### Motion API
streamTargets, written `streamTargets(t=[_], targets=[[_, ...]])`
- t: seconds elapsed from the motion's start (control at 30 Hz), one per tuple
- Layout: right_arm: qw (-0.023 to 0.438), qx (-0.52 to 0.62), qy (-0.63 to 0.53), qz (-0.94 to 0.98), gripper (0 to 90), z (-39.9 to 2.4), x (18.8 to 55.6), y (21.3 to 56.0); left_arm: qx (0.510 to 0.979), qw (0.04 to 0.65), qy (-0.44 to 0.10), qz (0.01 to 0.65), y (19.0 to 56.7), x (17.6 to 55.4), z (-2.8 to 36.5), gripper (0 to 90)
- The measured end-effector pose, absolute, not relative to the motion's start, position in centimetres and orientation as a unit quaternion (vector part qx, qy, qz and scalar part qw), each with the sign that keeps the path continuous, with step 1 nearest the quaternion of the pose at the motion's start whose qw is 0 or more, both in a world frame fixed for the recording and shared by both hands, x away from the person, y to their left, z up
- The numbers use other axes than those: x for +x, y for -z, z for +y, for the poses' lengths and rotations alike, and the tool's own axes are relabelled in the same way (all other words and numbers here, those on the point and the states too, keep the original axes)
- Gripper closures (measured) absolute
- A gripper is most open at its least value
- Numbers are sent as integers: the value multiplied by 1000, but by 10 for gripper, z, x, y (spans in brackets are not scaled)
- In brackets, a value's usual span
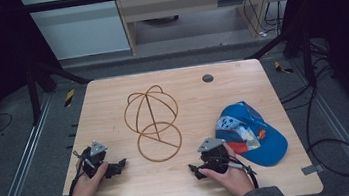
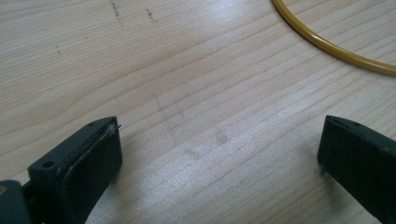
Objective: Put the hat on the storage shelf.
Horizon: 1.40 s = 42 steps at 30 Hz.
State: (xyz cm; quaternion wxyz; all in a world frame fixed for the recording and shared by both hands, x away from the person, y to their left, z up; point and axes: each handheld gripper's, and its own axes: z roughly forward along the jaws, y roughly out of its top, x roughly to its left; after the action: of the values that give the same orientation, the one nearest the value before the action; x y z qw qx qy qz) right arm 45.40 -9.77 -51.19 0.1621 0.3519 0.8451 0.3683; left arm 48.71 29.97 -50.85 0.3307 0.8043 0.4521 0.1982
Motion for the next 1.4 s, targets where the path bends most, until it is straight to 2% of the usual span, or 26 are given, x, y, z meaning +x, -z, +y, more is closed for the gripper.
streamTargets(t=[0.27, 0.43, 0.53, 0.6, 0.63, 0.87, 1.4], targets=[[161, 353, -364, 846, 94, -98, 453, 511, 804, 331, -198, 453, 508, 487, 300, 0], [153, 352, -356, 852, 119, -101, 450, 499, 804, 331, -198, 453, 508, 487, 299, 0], [167, 331, -342, 863, 115, -110, 446, 468, 804, 330, -199, 453, 508, 487, 300, 0], [168, 330, -343, 863, 113, -113, 446, 461, 803, 331, -199, 454, 509, 487, 299, 0], [172, 326, -343, 864, 108, -123, 447, 441, 804, 330, -199, 452, 508, 487, 300, 0], [184, 328, -324, 868, 102, -161, 455, 403, 805, 328, -198, 453, 508, 487, 300, 0], [197, 380, -278, 860, 114, -241, 460, 381, 805, 328, -199, 453, 508, 487, 300, 0]])
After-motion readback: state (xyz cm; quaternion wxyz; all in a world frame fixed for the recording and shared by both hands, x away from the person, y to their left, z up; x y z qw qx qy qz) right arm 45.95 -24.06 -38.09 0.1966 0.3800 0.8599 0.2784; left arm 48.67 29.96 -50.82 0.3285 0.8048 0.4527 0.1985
